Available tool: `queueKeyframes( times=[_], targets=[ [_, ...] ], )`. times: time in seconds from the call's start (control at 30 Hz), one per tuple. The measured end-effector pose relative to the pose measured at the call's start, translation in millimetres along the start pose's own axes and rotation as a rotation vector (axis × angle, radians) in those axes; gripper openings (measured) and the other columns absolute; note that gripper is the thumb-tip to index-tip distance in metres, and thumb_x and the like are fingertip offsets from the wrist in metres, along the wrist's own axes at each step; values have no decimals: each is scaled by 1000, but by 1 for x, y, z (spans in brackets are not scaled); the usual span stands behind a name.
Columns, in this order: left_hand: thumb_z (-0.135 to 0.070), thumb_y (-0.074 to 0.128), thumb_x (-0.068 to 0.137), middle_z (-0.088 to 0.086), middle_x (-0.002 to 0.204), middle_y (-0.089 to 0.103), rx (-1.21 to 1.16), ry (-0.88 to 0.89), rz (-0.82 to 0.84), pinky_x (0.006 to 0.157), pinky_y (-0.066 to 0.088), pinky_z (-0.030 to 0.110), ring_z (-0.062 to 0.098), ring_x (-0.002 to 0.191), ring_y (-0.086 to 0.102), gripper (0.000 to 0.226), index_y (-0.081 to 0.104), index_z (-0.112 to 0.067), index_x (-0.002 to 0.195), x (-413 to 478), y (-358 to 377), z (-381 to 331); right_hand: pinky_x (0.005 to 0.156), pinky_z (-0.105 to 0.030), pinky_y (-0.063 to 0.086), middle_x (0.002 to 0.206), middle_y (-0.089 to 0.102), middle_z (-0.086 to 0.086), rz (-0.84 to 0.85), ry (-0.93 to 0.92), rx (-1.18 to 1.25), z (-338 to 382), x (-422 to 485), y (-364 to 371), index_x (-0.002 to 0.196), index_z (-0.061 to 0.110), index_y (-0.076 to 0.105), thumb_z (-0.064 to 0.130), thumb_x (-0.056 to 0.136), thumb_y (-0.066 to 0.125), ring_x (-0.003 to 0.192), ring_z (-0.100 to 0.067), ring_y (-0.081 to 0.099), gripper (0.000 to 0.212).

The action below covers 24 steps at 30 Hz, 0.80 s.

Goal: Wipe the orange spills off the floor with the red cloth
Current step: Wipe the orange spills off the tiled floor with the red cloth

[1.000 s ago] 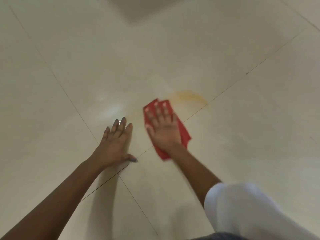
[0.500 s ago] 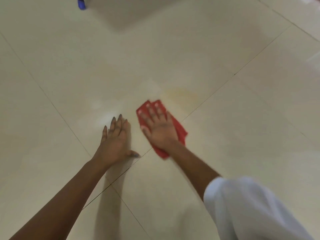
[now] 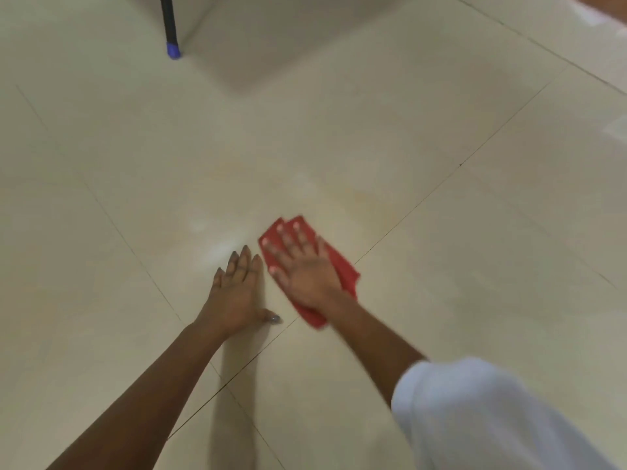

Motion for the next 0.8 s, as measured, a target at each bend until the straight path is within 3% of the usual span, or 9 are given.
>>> queueKeyframes(
  times=[0.13, 0.27, 0.4, 0.53, 0.67, 0.8],
  targets=[
    [-52, 74, 69, 6, 155, -26, 57, -40, 100, 118, 9, 48, 23, 144, -19, 123, -13, -12, 146, -6, -7, -1, 112, -50, -4, 157, 3, 4, -100, 45, 33, -12, -88, 17, 147, 39, 12, 48, 97, 22, 145, -24, -4, 52],
    [-50, 74, 71, 8, 156, -22, 46, -65, 180, 118, 16, 45, 27, 145, -15, 120, -9, -9, 147, -7, -18, -11, 114, -47, -5, 154, -12, 7, -51, 258, 47, -68, -98, 7, 147, 40, 1, 50, 97, 20, 145, -25, -9, 54],
    [-60, 68, 70, 13, 157, -15, 41, -69, 133, 119, 11, 44, 32, 145, -8, 119, -7, -12, 147, 1, -19, -14, 114, -50, 1, 159, -5, 1, -92, 456, 80, -126, -47, -18, 147, 39, 0, 49, 98, 21, 145, -25, -9, 54],
    [-69, 58, 72, 11, 156, -21, 101, 8, 26, 118, 1, 48, 30, 144, -17, 114, -9, -14, 147, 17, -17, -22, 112, -55, -3, 158, -15, -4, -94, 507, 173, -143, -10, -36, 147, 40, -7, 53, 97, 19, 144, -29, -14, 57],
    [-75, 51, 70, 13, 154, -26, 78, 49, -39, 118, -3, 49, 31, 142, -22, 116, -12, -14, 147, 46, -22, -28, 113, -55, -1, 159, -6, -1, -120, 402, 40, -133, -56, -18, 145, 44, -6, 57, 95, 16, 144, -33, -10, 57],
    [-84, 57, 52, 8, 151, -35, 132, 61, -18, 115, -7, 51, 31, 140, -29, 136, -19, -18, 145, 76, -24, -19, 112, -55, 11, 158, 12, -4, -171, 598, 41, -181, -107, -17, 147, 40, 15, 59, 91, 13, 144, -35, 6, 59]
  ],
)
Point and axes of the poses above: each hand's wrist, its own x-axis towards the middle knuckle, its own y-axis out of the palm, z = x × y, the point moved 5 cm from there along x, towards the middle knuckle
